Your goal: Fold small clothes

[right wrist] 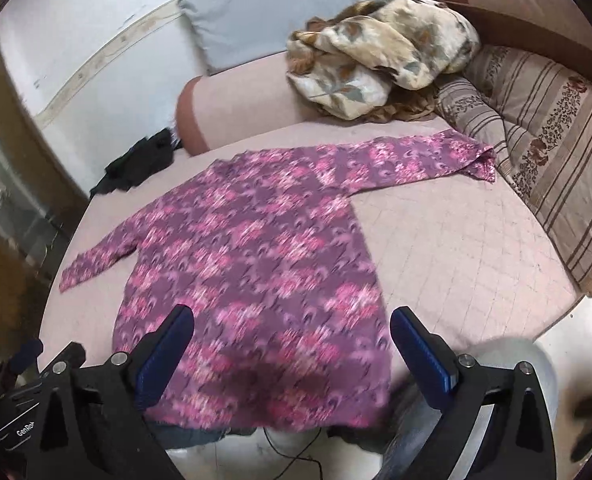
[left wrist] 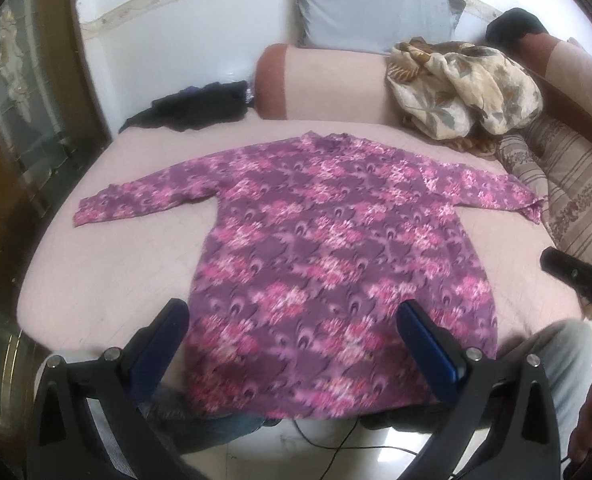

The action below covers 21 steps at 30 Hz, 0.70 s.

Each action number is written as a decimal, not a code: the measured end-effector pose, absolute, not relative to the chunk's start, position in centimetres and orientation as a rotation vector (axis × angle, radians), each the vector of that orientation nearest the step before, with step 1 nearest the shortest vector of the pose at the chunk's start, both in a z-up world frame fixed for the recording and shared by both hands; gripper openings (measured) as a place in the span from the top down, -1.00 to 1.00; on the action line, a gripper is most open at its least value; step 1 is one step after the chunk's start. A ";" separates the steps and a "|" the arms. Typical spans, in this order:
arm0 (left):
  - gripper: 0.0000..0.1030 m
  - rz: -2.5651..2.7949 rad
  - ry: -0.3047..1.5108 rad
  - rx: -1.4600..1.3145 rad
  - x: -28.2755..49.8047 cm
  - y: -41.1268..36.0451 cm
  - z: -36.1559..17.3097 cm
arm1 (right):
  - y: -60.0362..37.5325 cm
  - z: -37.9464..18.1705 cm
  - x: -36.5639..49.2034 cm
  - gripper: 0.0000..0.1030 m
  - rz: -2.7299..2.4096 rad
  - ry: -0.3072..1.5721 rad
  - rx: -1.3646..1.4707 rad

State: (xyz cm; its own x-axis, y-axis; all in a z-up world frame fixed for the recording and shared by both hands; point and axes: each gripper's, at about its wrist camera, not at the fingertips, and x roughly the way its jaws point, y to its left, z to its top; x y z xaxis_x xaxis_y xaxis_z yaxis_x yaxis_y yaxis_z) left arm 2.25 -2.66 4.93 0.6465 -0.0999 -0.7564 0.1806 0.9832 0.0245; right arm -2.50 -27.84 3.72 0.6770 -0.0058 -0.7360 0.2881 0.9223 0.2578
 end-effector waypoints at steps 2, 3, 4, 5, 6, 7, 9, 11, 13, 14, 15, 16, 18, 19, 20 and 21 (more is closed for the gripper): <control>-1.00 -0.184 0.866 0.095 4.1 -3.8 5.0 | -30.1 3.9 -1.2 -0.97 -0.182 0.808 0.399; -1.00 -0.191 0.869 0.096 4.9 -4.5 5.1 | -31.3 4.0 -0.4 -0.96 -0.187 0.801 0.408; -1.00 -0.201 0.874 0.097 5.9 -5.3 5.2 | -32.7 4.0 0.3 -0.96 -0.188 0.800 0.426; -1.00 -0.215 0.875 0.095 6.7 -6.1 5.3 | -34.4 3.9 1.1 -0.95 -0.192 0.797 0.462; -1.00 -0.235 0.875 0.093 7.6 -7.0 5.3 | -36.1 3.8 1.8 -0.94 -0.199 0.792 0.498; -1.00 -0.251 0.878 0.094 8.5 -7.9 5.4 | -38.7 3.7 3.1 -0.92 -0.218 0.789 0.539; -1.00 -0.287 0.886 0.091 10.7 -9.8 5.2 | -42.6 3.1 4.9 -0.81 -0.267 0.783 0.587; -1.00 -0.315 0.901 0.096 13.0 -11.7 4.6 | -47.3 2.0 7.1 -0.71 -0.342 0.796 0.619; -1.00 -0.335 0.930 0.092 15.7 -13.5 3.2 | -51.5 0.5 9.0 -0.70 -0.390 0.809 0.655; -1.00 -0.339 0.943 0.091 16.7 -14.1 2.6 | -53.6 -0.5 9.8 -0.68 -0.418 0.821 0.677; -1.00 -0.344 0.956 0.091 17.8 -14.8 1.7 | -55.4 -1.5 10.5 -0.62 -0.438 0.833 0.699; -1.00 -0.348 0.967 0.092 18.7 -15.2 0.9 | -57.4 -2.6 11.2 -0.59 -0.454 0.838 0.725; -1.00 -0.347 0.993 0.096 20.3 -16.0 -1.2 | -60.8 -5.0 12.2 -0.45 -0.489 0.844 0.780; -1.00 -0.355 1.005 0.091 20.7 -16.1 -2.1 | -62.4 -6.1 12.4 -0.42 -0.500 0.840 0.827; -1.00 -0.363 1.022 0.082 21.1 -16.1 -3.3 | -63.9 -7.2 12.6 -0.42 -0.493 0.830 0.882; -1.00 -0.365 1.040 0.076 21.2 -16.0 -4.1 | -65.0 -8.0 12.7 -0.42 -0.485 0.819 0.930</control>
